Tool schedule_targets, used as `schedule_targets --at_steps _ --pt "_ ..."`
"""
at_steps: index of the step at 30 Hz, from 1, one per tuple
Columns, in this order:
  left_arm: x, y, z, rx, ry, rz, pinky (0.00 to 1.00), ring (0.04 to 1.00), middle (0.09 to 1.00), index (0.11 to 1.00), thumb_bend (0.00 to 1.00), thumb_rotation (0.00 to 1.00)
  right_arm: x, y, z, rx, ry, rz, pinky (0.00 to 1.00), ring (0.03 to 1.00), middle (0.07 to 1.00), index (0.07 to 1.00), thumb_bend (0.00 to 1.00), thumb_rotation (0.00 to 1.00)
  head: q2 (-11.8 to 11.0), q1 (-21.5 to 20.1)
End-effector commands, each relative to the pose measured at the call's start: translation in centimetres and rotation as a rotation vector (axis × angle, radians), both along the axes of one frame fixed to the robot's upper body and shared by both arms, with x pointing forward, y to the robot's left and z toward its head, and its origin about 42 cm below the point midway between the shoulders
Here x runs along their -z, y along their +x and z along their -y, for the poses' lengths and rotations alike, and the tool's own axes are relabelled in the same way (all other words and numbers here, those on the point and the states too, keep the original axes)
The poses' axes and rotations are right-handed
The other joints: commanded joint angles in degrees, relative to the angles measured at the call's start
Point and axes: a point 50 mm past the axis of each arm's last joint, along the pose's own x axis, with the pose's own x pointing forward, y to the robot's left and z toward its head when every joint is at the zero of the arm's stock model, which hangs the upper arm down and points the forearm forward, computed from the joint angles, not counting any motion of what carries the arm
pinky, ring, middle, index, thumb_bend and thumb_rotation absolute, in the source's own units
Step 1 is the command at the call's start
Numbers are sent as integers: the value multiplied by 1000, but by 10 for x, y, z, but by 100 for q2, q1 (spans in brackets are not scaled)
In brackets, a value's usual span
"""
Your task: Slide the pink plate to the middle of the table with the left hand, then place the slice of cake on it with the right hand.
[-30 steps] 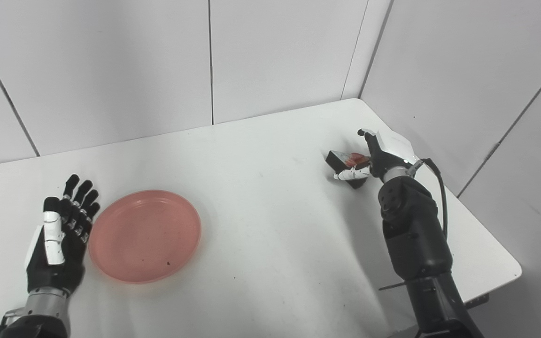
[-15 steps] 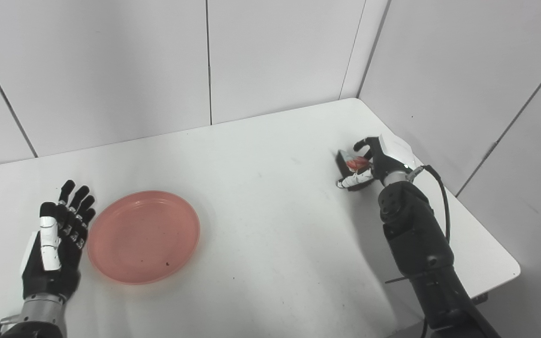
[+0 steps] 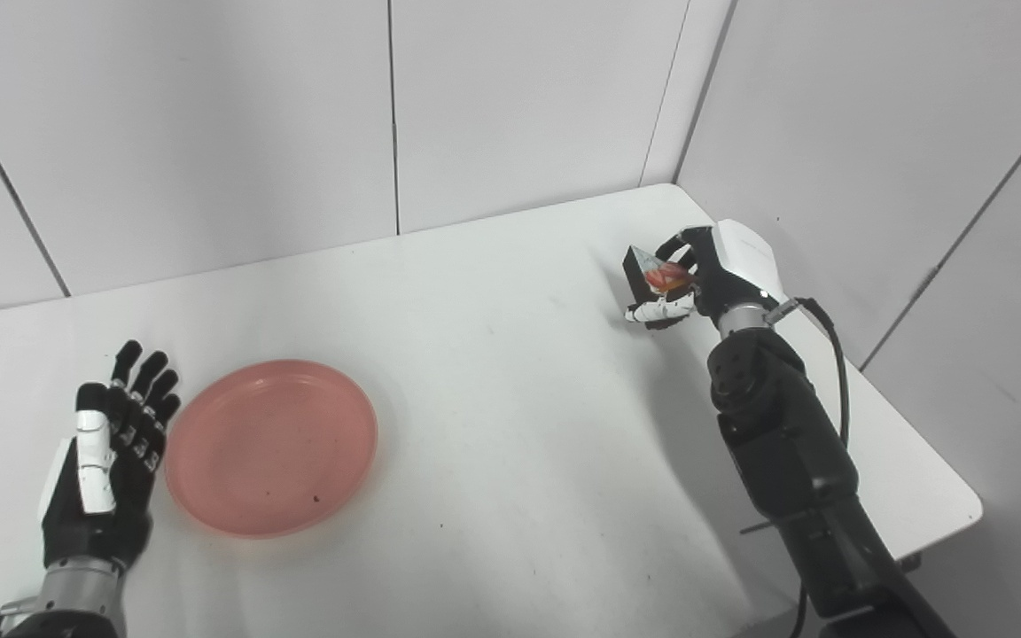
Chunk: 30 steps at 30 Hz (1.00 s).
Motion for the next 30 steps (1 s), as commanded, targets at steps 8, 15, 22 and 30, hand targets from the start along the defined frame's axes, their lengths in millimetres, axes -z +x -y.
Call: schedule_targets --at_steps 8,15,22,30 --pt "12 -22 38 -44 26 -42 965 959 945 930 715 1000 -50 -15 -32 -148 25 192 239 302 421 529 519 0 61 1572" --pt "13 -20 63 -32 37 -56 1000 983 964 971 723 1000 -38 -14 -78 -383 96 229 228 298 412 525 515 0 51 2103" --pt "15 -16 77 -19 43 -53 1000 998 988 995 731 1000 -11 -16 -122 -551 79 250 167 242 403 520 517 0 25 2280" --pt "16 -14 89 -25 43 -52 1000 1000 999 1000 740 1000 8 -22 -173 -755 79 223 182 255 431 497 520 0 20 2393"
